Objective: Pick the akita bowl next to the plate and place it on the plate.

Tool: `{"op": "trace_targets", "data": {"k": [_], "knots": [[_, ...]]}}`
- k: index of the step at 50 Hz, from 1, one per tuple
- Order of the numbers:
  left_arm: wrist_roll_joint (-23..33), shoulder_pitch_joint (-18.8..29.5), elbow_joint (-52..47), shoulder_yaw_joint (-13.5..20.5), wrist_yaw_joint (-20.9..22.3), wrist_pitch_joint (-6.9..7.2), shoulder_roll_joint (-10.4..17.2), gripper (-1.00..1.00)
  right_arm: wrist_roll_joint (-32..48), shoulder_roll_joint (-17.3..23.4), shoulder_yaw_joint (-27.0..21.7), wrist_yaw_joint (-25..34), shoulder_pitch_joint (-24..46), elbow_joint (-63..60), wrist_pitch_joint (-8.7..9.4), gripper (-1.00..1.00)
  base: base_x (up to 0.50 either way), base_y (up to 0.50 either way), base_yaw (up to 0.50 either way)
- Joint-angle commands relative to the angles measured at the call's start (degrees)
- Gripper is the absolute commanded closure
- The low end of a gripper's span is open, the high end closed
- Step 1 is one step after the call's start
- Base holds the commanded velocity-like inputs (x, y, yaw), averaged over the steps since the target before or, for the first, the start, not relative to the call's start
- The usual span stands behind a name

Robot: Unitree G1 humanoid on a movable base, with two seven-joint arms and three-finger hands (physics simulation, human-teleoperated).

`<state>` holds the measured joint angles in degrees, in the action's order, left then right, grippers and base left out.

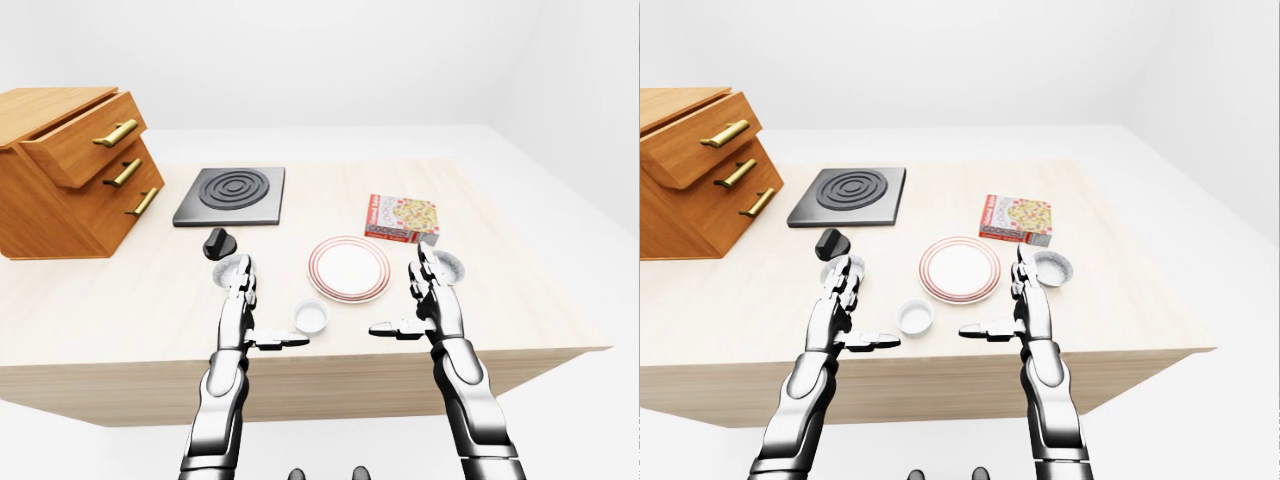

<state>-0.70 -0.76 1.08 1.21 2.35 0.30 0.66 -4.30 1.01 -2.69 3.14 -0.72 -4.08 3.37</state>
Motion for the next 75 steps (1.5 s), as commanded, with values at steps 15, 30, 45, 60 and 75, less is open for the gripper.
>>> {"op": "trace_targets", "data": {"k": [15,30,45,60,75], "knots": [[-0.1,0.2,0.5,0.1,0.0,-0.13,0.0,-1.00,0.1,0.0,-0.1,-0.1,0.3,0.6,-0.34,-1.00,0.00,-0.14,0.00],[-0.1,0.4,0.7,0.1,-0.1,0.00,0.0,-1.00,0.9,0.1,0.3,-0.5,0.4,0.6,0.07,-1.00,0.00,-0.12,0.00],[-0.5,0.4,0.3,0.3,-0.3,0.78,0.0,-1.00,2.2,0.0,0.9,1.2,-0.8,-0.3,-2.41,-1.00,0.00,0.00,0.00],[-0.7,0.6,0.9,0.4,-0.2,0.29,0.1,-1.00,2.1,-0.1,0.9,1.3,-0.8,-0.6,-2.03,-1.00,0.00,0.00,0.00],[-0.6,0.5,0.8,0.4,-0.2,0.29,0.1,-1.00,1.8,-0.1,0.9,1.8,-1.0,-0.5,-2.36,-1.00,0.13,0.00,0.00]]}}
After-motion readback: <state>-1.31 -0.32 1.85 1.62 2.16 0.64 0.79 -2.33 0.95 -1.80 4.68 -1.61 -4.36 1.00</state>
